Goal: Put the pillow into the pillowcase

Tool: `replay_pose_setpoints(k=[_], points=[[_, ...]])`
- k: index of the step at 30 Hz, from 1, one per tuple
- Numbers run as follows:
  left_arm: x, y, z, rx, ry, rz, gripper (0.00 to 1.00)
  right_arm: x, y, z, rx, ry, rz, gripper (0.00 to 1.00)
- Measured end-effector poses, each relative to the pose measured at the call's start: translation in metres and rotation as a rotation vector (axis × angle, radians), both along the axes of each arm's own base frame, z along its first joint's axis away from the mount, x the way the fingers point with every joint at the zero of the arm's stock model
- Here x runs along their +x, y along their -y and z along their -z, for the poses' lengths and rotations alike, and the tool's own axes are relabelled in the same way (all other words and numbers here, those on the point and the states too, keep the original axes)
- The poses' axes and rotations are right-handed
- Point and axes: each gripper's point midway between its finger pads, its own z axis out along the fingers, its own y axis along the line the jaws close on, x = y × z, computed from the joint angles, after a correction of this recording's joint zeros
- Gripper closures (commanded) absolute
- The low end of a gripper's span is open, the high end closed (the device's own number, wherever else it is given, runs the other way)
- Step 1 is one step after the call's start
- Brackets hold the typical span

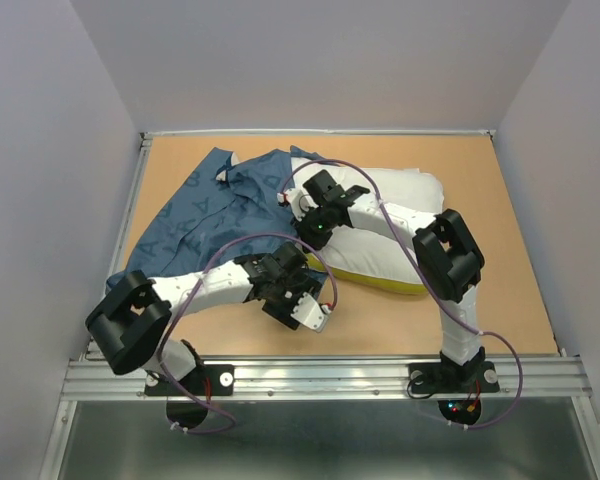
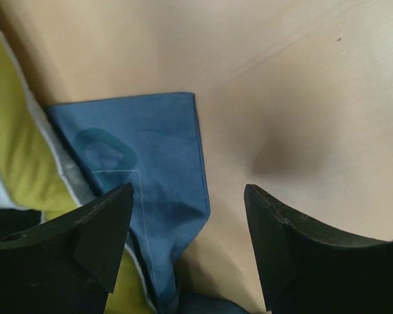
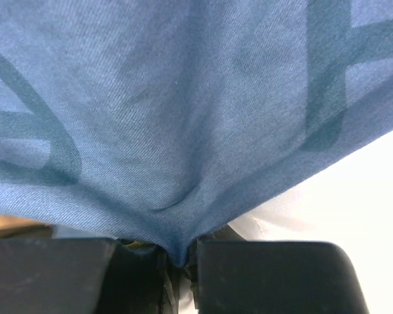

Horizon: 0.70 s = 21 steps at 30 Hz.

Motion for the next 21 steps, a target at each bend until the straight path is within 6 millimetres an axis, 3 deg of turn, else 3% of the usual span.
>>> replay_pose_setpoints(k=[4, 10, 16, 17, 18, 21], points=[[0.009, 0.0, 0.019, 0.058, 0.01, 0.004, 0.21, -0.001, -0.001, 0.0, 0.007, -0.009, -0.002, 0.99], [0.031, 0.014, 0.018, 0.054, 0.068, 0.009, 0.25, -0.003, -0.001, -0.001, 0.012, -0.016, -0.005, 0.99], [0.055, 0.023, 0.022, 0.087, 0.091, 0.025, 0.63, -0.003, -0.001, -0.002, 0.029, -0.036, 0.001, 0.99], [0.058, 0.024, 0.024, 0.097, 0.095, 0.038, 0.93, -0.003, -0.001, -0.003, 0.033, -0.041, 0.002, 0.99], [0.06, 0.025, 0.024, 0.099, 0.096, 0.04, 1.0, -0.003, -0.001, -0.003, 0.039, -0.047, 0.005, 0.99], [0.057, 0.026, 0.026, 0.113, 0.075, 0.063, 1.0, -0.003, 0.0, -0.004, 0.055, -0.065, 0.01, 0.99]])
